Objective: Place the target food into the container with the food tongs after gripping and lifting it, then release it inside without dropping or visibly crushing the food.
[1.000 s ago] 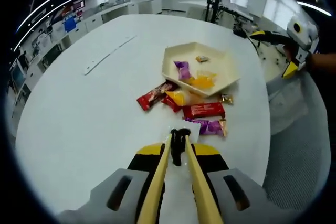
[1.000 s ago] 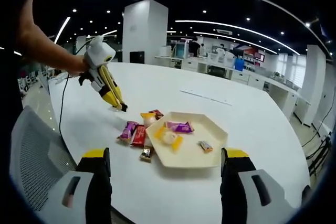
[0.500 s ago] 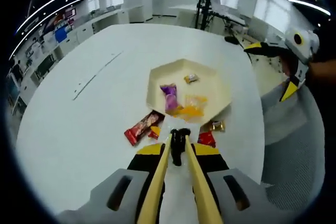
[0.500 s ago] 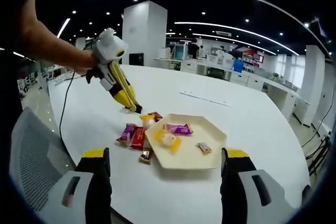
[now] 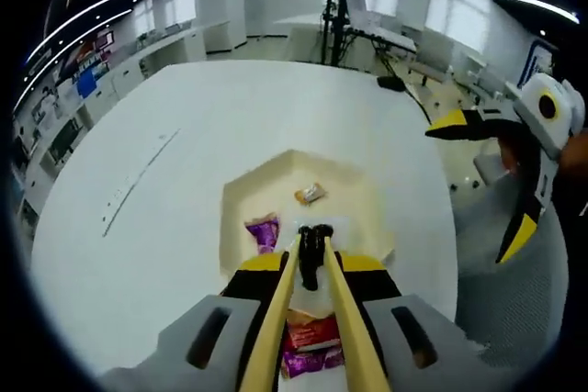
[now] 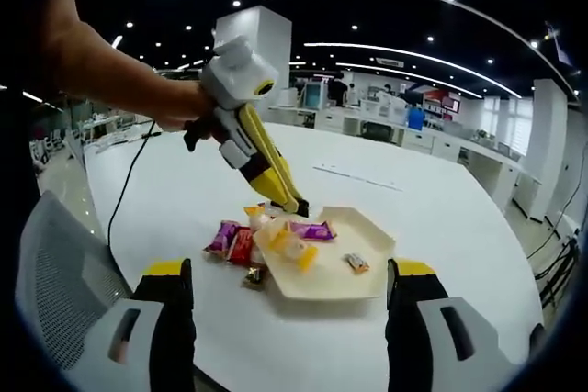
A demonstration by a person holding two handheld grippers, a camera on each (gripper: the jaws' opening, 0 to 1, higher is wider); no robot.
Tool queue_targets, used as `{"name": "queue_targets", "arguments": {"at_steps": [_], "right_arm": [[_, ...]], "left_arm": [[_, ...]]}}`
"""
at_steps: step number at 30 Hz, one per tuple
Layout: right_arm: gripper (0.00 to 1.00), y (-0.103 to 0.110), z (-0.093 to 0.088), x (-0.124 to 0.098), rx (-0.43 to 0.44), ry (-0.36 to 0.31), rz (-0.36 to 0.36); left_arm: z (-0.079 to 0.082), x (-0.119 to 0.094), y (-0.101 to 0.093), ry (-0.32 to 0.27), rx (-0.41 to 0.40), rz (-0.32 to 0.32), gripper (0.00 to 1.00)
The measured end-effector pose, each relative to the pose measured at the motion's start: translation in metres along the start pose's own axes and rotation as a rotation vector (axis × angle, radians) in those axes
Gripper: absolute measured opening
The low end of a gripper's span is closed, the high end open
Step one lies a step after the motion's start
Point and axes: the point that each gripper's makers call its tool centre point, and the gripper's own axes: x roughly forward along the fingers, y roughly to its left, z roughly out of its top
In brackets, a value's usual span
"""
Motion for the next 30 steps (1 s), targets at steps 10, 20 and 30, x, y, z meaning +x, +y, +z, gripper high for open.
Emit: {"name": "queue_targets", "arguments": {"at_steps": [10,20,30], "right_arm": [[0.85,-0.002,0.002,-0.001,0.01,-0.01,-0.002],[0.85,-0.003,0.002,0.0,0.017,-0.009,-0.008],[0.84,-0.003,0.002,0.0,0.017,-0.007,-0.011]], "left_arm": [[0.03,0.026,-0.004,-0.002,0.029,-0.007,0.15],[0.039,0.029,-0.009,-0.039,0.05,-0.009,0.18],[0.05,0.018,-0.008,-0.106,0.081,-0.015,0.23]]}}
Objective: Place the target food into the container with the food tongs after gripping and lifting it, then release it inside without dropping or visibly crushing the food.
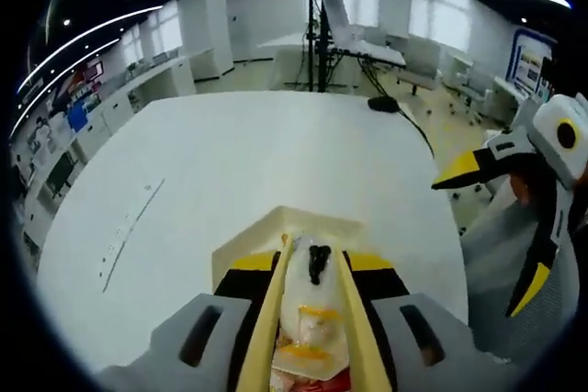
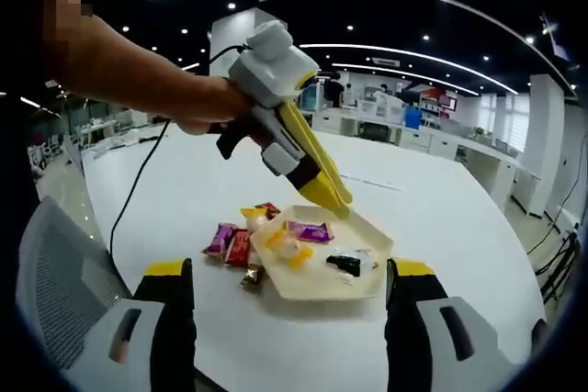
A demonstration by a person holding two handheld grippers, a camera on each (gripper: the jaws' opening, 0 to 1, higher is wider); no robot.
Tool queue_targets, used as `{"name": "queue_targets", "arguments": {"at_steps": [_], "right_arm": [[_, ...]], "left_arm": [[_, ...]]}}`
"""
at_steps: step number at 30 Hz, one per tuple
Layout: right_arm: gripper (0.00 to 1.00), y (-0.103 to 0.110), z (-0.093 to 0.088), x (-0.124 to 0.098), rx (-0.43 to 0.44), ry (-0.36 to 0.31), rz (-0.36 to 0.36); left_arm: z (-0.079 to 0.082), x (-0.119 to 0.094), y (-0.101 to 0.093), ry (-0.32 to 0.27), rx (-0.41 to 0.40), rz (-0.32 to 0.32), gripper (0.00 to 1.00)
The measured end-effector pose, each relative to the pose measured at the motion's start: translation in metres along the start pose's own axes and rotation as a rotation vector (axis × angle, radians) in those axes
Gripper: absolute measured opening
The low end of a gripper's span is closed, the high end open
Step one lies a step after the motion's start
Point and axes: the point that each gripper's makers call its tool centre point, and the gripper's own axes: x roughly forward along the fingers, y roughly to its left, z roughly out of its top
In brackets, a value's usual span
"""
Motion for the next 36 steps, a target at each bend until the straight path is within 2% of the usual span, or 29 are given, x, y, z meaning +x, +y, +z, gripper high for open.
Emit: {"name": "queue_targets", "arguments": {"at_steps": [4,11,18,21,24,36], "right_arm": [[0.84,0.001,-0.001,0.0,-0.002,0.003,0.004],[0.84,0.001,-0.001,0.0,-0.002,0.005,0.004],[0.84,0.002,-0.002,0.0,-0.006,0.012,0.006],[0.84,0.003,-0.003,0.001,-0.01,0.016,0.008],[0.84,0.003,-0.004,0.001,-0.013,0.02,0.011],[0.85,0.006,-0.004,0.002,-0.017,0.026,0.017]], "left_arm": [[0.0,-0.008,0.0,-0.021,-0.027,-0.009,0.24],[-0.002,-0.019,-0.002,-0.035,-0.023,-0.025,0.24],[-0.011,-0.037,0.003,-0.061,-0.012,-0.005,0.25],[-0.022,-0.045,0.008,-0.067,-0.004,0.025,0.24],[-0.034,-0.055,0.014,-0.066,-0.031,0.039,0.25],[-0.079,-0.086,0.02,-0.055,-0.104,0.067,0.25]]}}
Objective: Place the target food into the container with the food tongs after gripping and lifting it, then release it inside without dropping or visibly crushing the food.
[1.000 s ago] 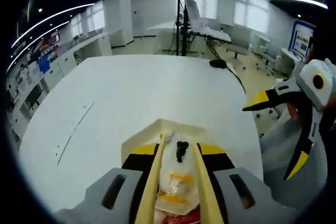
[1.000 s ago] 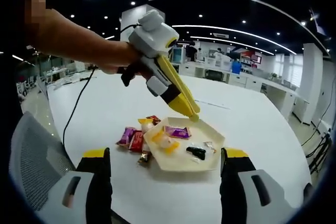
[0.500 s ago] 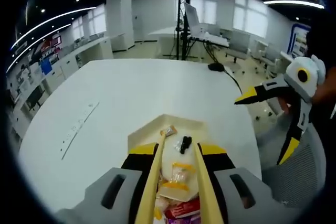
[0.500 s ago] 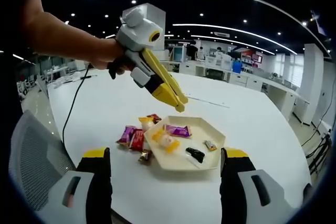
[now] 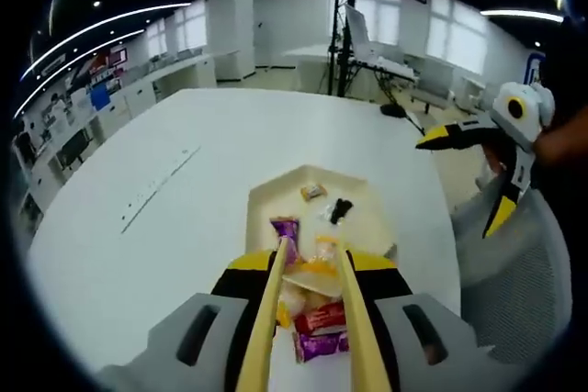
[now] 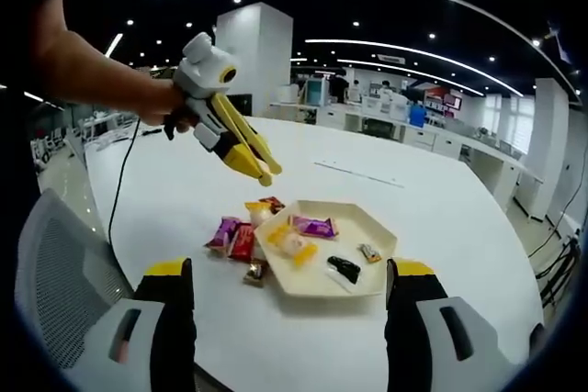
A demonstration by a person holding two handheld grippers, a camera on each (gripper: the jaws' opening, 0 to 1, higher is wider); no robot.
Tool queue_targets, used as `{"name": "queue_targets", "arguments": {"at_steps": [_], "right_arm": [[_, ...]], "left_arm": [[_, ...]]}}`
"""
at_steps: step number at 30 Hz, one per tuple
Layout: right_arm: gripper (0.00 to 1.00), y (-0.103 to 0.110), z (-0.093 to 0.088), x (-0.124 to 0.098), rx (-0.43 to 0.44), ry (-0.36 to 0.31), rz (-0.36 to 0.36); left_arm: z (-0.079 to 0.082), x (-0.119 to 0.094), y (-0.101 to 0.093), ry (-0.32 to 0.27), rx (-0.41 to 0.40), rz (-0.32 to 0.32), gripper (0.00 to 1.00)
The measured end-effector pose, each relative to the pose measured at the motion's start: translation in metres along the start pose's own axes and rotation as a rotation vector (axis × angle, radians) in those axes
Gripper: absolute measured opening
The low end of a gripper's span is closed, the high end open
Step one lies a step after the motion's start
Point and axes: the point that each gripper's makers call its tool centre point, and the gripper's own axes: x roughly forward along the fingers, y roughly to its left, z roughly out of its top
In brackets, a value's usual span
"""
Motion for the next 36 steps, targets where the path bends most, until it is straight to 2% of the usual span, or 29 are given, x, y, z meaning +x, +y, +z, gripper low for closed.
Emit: {"name": "queue_targets", "arguments": {"at_steps": [4,7,20,26,33,36], "right_arm": [[0.84,0.0,-0.001,0.001,-0.001,0.004,0.002],[0.84,0.001,-0.001,0.0,-0.004,0.003,0.003],[0.84,0.002,-0.003,0.001,-0.01,0.013,0.002],[0.84,0.002,-0.004,0.002,-0.014,0.025,0.004],[0.84,0.001,-0.007,0.002,-0.016,0.036,0.0],[0.84,0.002,-0.009,0.003,-0.019,0.046,0.004]], "left_arm": [[-0.019,-0.006,0.0,0.014,-0.004,0.014,0.25],[-0.026,-0.011,-0.001,0.011,-0.023,0.015,0.25],[-0.062,-0.022,-0.007,0.042,-0.008,0.006,0.25],[-0.078,-0.02,-0.019,0.084,0.053,-0.071,0.25],[-0.082,-0.01,-0.013,0.089,0.099,-0.097,0.25],[-0.083,-0.007,-0.018,0.092,0.105,-0.136,0.25]]}}
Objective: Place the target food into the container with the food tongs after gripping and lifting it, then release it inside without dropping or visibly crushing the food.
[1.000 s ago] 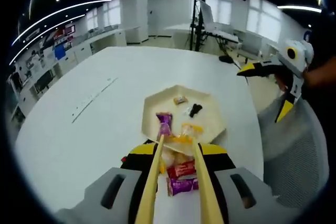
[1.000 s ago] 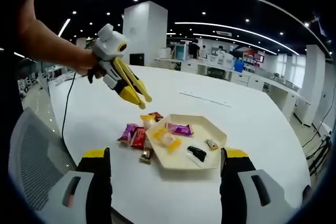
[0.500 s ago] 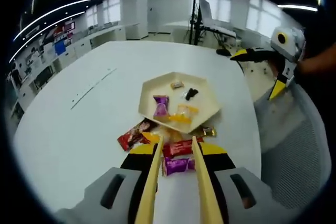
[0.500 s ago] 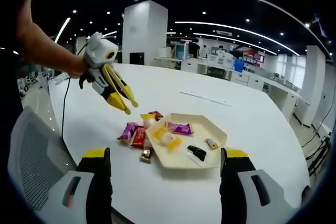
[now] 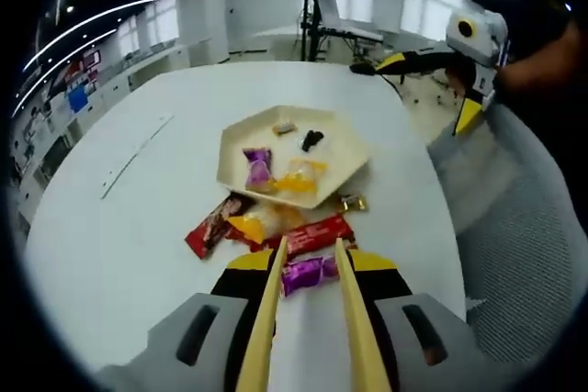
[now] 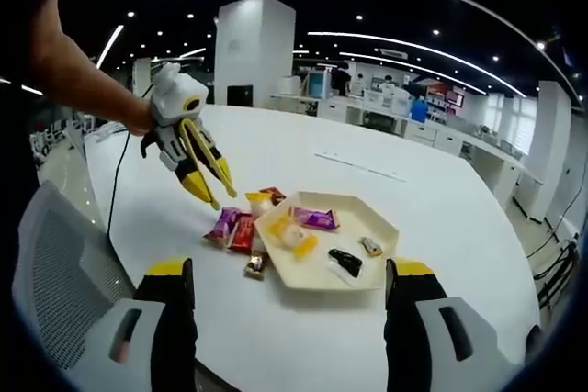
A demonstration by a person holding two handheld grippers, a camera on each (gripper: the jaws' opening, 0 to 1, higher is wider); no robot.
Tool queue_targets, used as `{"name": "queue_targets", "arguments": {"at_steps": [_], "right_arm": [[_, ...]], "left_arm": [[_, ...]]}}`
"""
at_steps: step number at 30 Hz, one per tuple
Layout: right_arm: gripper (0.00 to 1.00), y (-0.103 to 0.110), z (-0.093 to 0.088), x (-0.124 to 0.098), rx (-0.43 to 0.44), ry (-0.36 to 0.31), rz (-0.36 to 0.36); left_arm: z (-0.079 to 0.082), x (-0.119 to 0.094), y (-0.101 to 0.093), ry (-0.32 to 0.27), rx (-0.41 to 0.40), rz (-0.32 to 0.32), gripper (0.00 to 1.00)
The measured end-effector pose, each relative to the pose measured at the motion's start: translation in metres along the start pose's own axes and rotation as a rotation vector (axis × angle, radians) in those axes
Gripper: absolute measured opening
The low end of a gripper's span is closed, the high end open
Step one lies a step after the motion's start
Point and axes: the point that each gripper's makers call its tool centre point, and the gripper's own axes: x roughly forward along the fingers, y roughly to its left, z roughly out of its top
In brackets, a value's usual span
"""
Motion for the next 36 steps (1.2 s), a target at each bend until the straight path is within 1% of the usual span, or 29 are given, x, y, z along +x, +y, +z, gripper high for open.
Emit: {"name": "queue_targets", "arguments": {"at_steps": [1,3,4,5,6,7,10,16,19,21,23,26,30,33,36], "right_arm": [[0.84,0.0,-0.001,0.0,-0.001,0.003,0.001],[0.84,0.0,0.0,0.0,0.001,0.001,0.0],[0.84,-0.001,0.0,0.0,0.002,0.0,-0.004],[0.84,-0.002,0.0,0.0,0.003,0.001,-0.006],[0.84,-0.002,-0.001,0.0,0.005,0.003,-0.006],[0.84,-0.002,-0.001,0.001,0.002,0.007,-0.006],[0.84,-0.002,-0.003,0.001,-0.004,0.015,-0.004],[0.83,0.0,-0.005,0.002,-0.007,0.025,0.007],[0.83,0.001,-0.005,0.002,-0.007,0.027,0.008],[0.83,0.0,-0.006,0.003,-0.007,0.031,0.007],[0.83,0.0,-0.005,0.002,-0.004,0.03,0.008],[0.83,0.0,-0.006,0.003,-0.003,0.03,0.007],[0.83,-0.001,-0.005,0.002,-0.001,0.027,0.005],[0.83,0.0,-0.005,0.002,-0.001,0.027,0.006],[0.83,0.0,-0.006,0.002,-0.005,0.029,0.008]], "left_arm": [[-0.001,0.002,0.0,0.004,0.002,-0.008,0.25],[-0.005,0.005,0.003,0.015,0.018,-0.001,0.25],[-0.008,0.007,0.0,0.027,-0.017,-0.029,0.25],[-0.01,0.009,0.0,0.028,-0.024,-0.041,0.25],[-0.011,0.011,0.002,0.025,-0.009,-0.034,0.25],[-0.012,0.012,0.0,0.03,-0.013,-0.042,0.25],[-0.011,0.014,-0.002,0.026,-0.014,-0.06,0.25],[-0.008,0.021,0.002,0.024,-0.009,-0.08,0.25],[-0.015,0.024,0.004,0.049,-0.021,-0.074,0.25],[-0.017,0.025,0.003,0.04,-0.051,-0.092,0.25],[-0.022,0.025,0.002,0.061,-0.04,-0.09,0.25],[-0.024,0.022,0.001,0.065,-0.05,-0.095,0.25],[-0.033,0.014,-0.007,0.075,-0.048,-0.104,0.25],[-0.04,0.006,-0.015,0.091,-0.026,-0.107,0.25],[-0.047,-0.001,-0.017,0.105,-0.006,-0.097,0.25]]}}
